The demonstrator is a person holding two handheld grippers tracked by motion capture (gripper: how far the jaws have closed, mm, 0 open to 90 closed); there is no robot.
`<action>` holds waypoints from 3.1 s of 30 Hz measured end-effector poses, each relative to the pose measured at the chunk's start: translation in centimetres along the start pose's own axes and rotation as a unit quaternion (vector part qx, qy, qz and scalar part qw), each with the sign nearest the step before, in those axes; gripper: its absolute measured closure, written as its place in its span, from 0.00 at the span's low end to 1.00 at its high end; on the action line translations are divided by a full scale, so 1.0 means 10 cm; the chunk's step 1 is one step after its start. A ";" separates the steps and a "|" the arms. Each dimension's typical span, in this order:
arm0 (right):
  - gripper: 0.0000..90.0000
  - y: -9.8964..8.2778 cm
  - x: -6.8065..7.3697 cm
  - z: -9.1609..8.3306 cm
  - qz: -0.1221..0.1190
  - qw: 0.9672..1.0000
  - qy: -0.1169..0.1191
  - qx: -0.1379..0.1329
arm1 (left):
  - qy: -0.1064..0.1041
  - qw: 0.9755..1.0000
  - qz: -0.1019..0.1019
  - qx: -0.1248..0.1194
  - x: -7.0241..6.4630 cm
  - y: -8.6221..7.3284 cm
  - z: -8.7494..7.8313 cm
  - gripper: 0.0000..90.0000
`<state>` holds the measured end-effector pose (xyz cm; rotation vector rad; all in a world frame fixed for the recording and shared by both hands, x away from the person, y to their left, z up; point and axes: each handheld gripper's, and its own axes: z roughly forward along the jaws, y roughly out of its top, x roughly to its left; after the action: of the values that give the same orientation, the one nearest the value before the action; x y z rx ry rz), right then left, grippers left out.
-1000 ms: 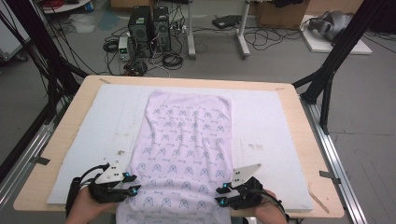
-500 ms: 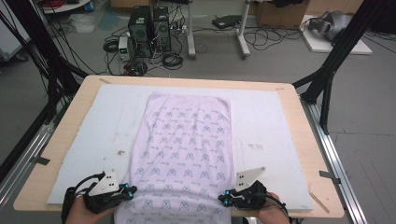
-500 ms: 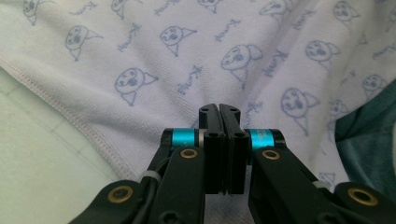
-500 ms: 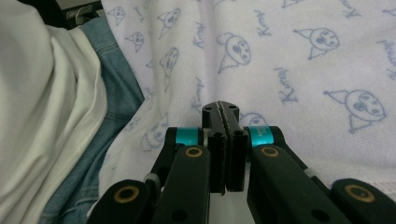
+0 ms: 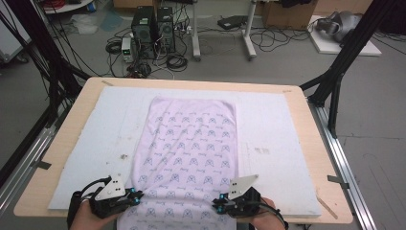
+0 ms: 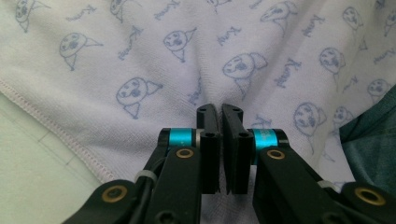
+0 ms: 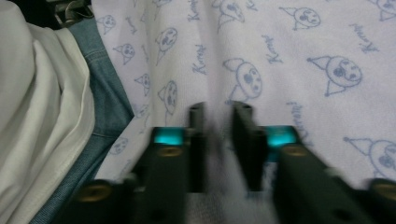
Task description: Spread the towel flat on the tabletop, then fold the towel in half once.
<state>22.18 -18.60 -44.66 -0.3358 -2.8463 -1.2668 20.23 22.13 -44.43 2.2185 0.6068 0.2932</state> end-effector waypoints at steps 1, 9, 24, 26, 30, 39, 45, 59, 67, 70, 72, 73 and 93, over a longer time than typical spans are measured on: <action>0.98 0.00 -0.02 0.00 0.010 1.000 0.017 0.001 | 0.000 1.000 -0.001 -0.001 -0.01 -0.01 -0.01 0.97; 0.96 -0.02 0.11 -0.18 -0.007 0.996 0.083 -0.019 | -0.036 0.999 0.000 -0.010 -0.22 -0.07 -0.26 0.95; 0.98 -0.04 -0.23 -0.10 0.039 0.999 -0.029 0.003 | 0.005 1.000 -0.013 -0.008 0.13 -0.01 0.01 0.97; 0.99 -0.05 -0.25 -0.10 0.039 0.999 -0.015 0.000 | 0.009 1.000 -0.008 -0.007 0.11 -0.02 0.00 0.98; 1.00 -0.05 -0.22 -0.13 0.022 1.000 0.001 0.009 | 0.012 1.000 -0.012 -0.007 0.08 -0.06 -0.07 0.99; 0.87 -0.12 -0.14 -0.25 0.043 0.999 0.022 -0.022 | -0.003 0.999 -0.029 -0.016 0.06 -0.06 -0.17 0.81; 0.74 0.01 -0.33 -0.29 0.057 0.998 -0.007 -0.037 | -0.003 0.999 -0.039 -0.038 0.22 0.11 -0.12 0.68; 0.46 0.29 -0.91 -0.38 0.094 0.990 -0.075 -0.069 | 0.023 0.994 -0.082 -0.071 0.73 0.50 0.00 0.47; 0.41 0.46 -1.18 -0.46 0.101 0.989 -0.079 -0.073 | 0.042 0.993 -0.077 -0.078 0.93 0.71 0.05 0.45; 0.41 0.50 -1.20 -0.49 0.097 0.989 -0.081 -0.078 | 0.042 0.993 -0.072 -0.080 0.94 0.74 0.06 0.45; 0.41 0.50 -1.21 -0.48 0.095 0.989 -0.080 -0.079 | 0.040 0.994 -0.072 -0.077 0.94 0.74 0.07 0.46; 0.40 0.50 -1.21 -0.48 0.096 0.989 -0.080 -0.073 | 0.040 0.994 -0.073 -0.077 0.95 0.74 0.08 0.45; 0.43 0.55 -1.54 -0.54 0.100 0.987 -0.115 -0.048 | 0.073 0.990 -0.094 -0.079 1.34 0.96 0.14 0.49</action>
<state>37.90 -21.89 -38.45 -0.7967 -2.8430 -1.4112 35.46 22.68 -37.94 1.9835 0.8373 0.3943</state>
